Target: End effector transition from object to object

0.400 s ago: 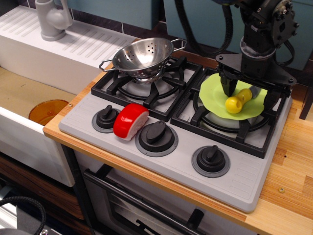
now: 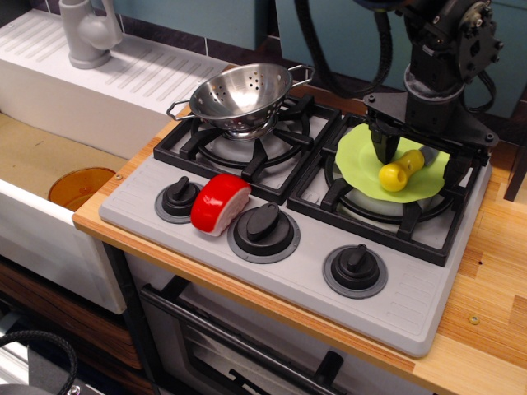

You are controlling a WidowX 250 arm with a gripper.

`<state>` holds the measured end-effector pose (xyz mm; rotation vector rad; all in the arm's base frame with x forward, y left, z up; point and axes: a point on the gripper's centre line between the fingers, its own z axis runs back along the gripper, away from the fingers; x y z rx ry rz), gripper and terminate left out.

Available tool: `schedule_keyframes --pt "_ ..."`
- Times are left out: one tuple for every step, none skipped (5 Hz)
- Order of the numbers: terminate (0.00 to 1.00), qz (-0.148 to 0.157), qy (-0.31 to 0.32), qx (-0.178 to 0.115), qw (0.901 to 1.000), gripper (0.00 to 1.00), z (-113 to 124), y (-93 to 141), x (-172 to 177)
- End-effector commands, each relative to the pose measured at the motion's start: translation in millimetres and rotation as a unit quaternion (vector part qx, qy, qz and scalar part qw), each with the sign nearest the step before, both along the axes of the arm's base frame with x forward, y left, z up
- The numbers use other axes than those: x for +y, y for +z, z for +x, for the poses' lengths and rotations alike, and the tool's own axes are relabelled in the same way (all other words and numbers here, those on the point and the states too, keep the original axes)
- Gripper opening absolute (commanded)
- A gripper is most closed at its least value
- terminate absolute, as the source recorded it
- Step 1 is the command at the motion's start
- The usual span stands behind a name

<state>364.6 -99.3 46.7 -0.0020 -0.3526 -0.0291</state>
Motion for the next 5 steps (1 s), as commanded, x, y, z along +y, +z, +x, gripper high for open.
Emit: schedule_keyframes --pt "0.00 0.011 0.004 0.015 0.9998 1.00 -7.2 47.0 -0.8" --pt "0.00 0.014 0.003 0.023 0.9996 1.00 -8.1 62.6 0.6" --pt "0.00 0.023 -0.006 0.029 0.9993 1.00 -12.5 77.2 8.3" --pt "0.00 0.030 -0.015 0.035 0.9988 1.00 -16.4 86.2 23.5" --pt "0.00 0.051 -0.015 0.035 0.9980 1.00 -24.2 86.2 39.8"
